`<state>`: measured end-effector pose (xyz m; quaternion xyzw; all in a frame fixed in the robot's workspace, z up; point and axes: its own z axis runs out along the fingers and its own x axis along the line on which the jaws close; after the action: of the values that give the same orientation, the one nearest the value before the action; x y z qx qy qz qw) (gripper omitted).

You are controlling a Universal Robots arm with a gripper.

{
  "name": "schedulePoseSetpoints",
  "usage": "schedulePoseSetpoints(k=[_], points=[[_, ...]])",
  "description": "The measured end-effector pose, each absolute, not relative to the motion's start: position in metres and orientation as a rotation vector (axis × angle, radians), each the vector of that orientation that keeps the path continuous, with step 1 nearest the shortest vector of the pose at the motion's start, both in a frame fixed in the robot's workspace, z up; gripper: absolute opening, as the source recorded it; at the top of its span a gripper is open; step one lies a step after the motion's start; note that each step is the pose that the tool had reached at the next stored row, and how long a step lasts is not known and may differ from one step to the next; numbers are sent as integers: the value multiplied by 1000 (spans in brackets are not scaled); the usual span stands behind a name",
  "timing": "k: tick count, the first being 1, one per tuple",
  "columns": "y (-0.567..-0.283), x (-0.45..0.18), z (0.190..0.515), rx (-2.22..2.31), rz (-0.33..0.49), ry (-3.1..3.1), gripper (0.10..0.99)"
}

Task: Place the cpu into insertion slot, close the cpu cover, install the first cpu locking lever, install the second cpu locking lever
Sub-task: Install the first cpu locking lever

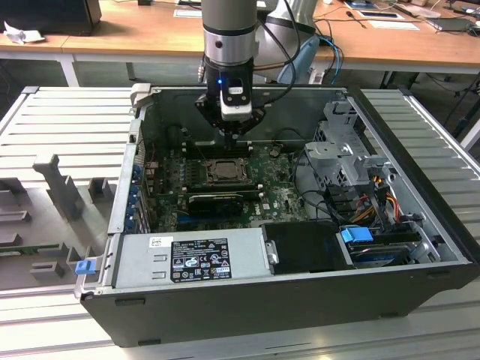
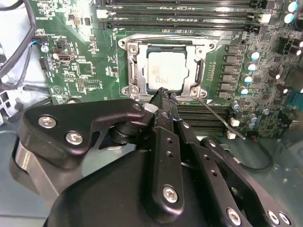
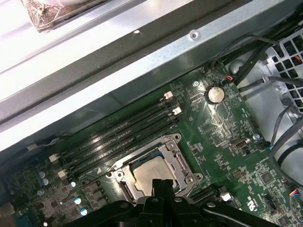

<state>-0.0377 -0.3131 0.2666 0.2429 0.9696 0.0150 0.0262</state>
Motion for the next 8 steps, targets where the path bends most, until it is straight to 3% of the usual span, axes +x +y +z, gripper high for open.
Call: schedulePoseSetpoints(k=[8], points=[[-313, -38, 267, 586, 51, 3035, 106]])
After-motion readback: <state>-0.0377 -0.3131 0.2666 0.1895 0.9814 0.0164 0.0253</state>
